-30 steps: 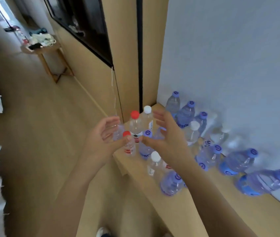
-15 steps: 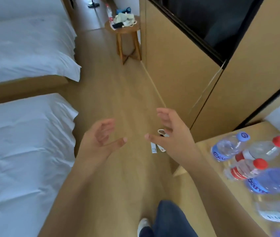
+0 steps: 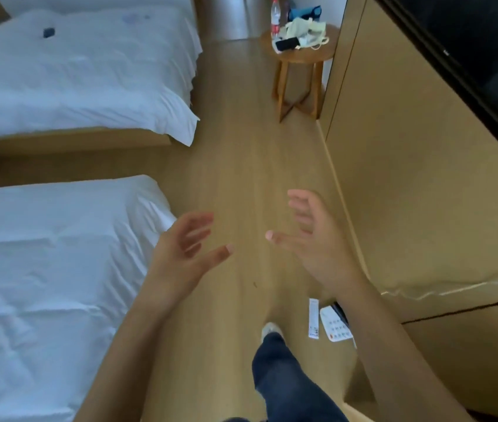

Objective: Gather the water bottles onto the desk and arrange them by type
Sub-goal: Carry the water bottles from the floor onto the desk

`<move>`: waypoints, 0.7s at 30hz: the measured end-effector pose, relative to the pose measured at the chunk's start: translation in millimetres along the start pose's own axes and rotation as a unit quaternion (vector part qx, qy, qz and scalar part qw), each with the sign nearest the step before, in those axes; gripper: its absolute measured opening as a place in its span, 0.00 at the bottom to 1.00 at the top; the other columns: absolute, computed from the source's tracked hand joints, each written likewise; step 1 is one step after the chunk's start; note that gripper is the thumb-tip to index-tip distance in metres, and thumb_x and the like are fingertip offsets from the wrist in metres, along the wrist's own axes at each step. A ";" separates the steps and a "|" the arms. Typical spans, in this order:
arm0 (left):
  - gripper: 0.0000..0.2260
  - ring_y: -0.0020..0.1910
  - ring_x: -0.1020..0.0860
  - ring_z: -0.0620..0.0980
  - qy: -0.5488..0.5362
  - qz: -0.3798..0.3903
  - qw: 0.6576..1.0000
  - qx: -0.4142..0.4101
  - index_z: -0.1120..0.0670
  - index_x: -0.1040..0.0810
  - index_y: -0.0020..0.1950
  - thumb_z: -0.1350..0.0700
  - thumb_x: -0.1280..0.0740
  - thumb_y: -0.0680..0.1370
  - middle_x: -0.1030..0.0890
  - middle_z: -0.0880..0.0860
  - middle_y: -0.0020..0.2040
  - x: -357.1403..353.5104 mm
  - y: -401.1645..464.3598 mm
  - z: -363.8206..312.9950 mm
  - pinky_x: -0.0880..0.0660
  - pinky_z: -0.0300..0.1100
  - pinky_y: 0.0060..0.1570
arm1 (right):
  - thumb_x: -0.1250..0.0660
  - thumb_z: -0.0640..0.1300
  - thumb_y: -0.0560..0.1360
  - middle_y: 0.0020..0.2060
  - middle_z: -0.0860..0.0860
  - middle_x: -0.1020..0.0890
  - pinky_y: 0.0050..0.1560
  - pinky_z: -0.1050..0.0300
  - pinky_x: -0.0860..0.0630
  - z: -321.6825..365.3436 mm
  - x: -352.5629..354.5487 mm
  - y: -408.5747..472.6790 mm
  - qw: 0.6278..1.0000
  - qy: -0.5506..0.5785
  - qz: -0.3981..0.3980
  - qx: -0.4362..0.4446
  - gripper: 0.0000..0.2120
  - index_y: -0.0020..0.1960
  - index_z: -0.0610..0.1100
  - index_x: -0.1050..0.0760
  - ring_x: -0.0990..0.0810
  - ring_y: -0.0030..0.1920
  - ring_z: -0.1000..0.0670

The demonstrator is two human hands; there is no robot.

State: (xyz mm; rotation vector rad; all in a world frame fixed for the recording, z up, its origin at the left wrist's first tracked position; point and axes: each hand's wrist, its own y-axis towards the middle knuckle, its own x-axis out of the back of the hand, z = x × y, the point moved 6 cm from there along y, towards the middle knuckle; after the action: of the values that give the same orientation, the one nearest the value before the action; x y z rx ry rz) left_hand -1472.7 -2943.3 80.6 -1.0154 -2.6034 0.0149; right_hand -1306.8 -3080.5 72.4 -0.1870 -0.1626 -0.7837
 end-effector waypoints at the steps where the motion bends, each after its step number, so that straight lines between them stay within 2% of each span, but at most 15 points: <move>1: 0.23 0.60 0.21 0.41 0.002 -0.001 1.000 -0.002 0.47 0.22 0.61 0.54 0.21 0.68 0.19 0.44 0.60 -1.3 26.7 -7.1 0.25 0.48 0.65 | 0.21 0.42 0.68 0.63 0.56 0.26 0.63 0.60 0.31 5.5 1.4 28.2 1.000 0.001 0.000 0.005 0.30 0.63 0.58 0.32 0.28 0.66 0.54; 3: 0.23 0.60 0.21 0.41 0.000 -0.002 1.000 -0.004 0.46 0.21 0.60 0.54 0.21 0.68 0.19 0.42 0.60 -3.6 78.2 -18.2 0.25 0.47 0.65 | 0.21 0.42 0.67 0.61 0.57 0.26 0.62 0.60 0.31 14.9 4.0 80.9 1.000 0.001 -0.003 0.013 0.30 0.62 0.59 0.31 0.27 0.65 0.53; 11: 0.22 0.58 0.22 0.36 0.003 -0.005 1.000 -0.010 0.43 0.22 0.59 0.51 0.21 0.68 0.19 0.39 0.58 4.0 276.5 -34.3 0.26 0.35 0.56 | 0.21 0.48 0.67 0.64 0.59 0.26 0.66 0.54 0.29 30.5 -10.3 275.0 0.999 -0.052 0.008 0.005 0.29 0.62 0.62 0.31 0.27 0.65 0.55; 15: 0.22 0.61 0.22 0.39 0.002 -0.009 1.000 -0.014 0.45 0.22 0.60 0.53 0.21 0.69 0.20 0.40 0.59 20.8 395.7 -33.5 0.26 0.38 0.59 | 0.22 0.49 0.69 0.63 0.62 0.28 0.65 0.58 0.30 38.3 -38.2 392.3 0.998 -0.067 0.013 0.012 0.28 0.63 0.62 0.32 0.29 0.64 0.58; 19: 0.22 0.62 0.23 0.41 0.001 -0.011 1.000 -0.003 0.47 0.22 0.61 0.56 0.21 0.70 0.20 0.43 0.61 48.6 518.4 -42.3 0.27 0.43 0.63 | 0.23 0.49 0.70 0.64 0.61 0.28 0.60 0.65 0.33 63.5 -72.7 513.5 0.997 -0.074 0.035 0.006 0.28 0.63 0.62 0.33 0.29 0.63 0.59; 21: 0.22 0.62 0.23 0.41 0.005 -0.009 1.000 -0.008 0.47 0.22 0.61 0.56 0.21 0.70 0.20 0.42 0.60 61.4 578.7 -54.1 0.27 0.42 0.63 | 0.23 0.48 0.70 0.64 0.59 0.27 0.57 0.67 0.33 81.4 -78.9 571.2 0.997 -0.066 0.026 0.010 0.27 0.63 0.61 0.32 0.28 0.62 0.58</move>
State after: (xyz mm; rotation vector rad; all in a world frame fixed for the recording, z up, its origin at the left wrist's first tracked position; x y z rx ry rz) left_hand -1118.3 -2478.6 73.6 -0.9939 -2.6079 -0.0171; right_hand -960.8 -2612.0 73.7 -0.2229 -0.2900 -0.7183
